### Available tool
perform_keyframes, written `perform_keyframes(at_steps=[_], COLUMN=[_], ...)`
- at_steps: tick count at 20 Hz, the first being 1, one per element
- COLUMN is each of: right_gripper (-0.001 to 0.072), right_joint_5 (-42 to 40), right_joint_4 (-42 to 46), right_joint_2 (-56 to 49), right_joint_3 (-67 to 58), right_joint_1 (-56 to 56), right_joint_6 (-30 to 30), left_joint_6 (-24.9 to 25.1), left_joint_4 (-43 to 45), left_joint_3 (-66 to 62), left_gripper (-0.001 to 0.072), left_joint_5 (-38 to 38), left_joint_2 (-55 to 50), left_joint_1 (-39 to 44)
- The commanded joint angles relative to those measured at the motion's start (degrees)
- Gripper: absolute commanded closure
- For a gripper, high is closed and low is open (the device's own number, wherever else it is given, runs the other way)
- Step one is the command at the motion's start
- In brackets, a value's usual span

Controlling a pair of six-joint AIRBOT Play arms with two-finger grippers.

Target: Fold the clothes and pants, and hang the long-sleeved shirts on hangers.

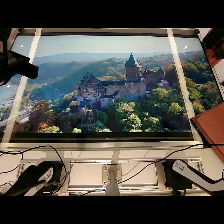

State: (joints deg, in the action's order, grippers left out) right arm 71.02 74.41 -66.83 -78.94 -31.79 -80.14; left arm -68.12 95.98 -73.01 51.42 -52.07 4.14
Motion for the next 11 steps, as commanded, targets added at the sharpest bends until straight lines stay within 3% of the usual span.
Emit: perform_keyframes(at_steps=[1, 4, 11], right_gripper=[0.07, 0.069, 0.069], right_joint_5=[-0.5, -1.1, -1.4], right_joint_4=[7.6, 9.9, 7.5], right_joint_2=[0.0, 0.0, 0.0], right_joint_3=[0.0, 0.0, 0.0], right_joint_1=[19.7, 25.9, 26.8], right_joint_6=[0.3, -3.5, -3.6], left_joint_6=[0.0, 0.0, 0.0], left_joint_4=[0.0, 0.0, 0.0], left_joint_3=[0.0, 0.0, 0.0], left_gripper=[0.0701, 0.0701, 0.07], left_joint_5=[0.0, 0.0, 0.0], left_joint_2=[0.0, 0.0, 0.0], left_joint_1=[0.0, 0.0, 0.0])
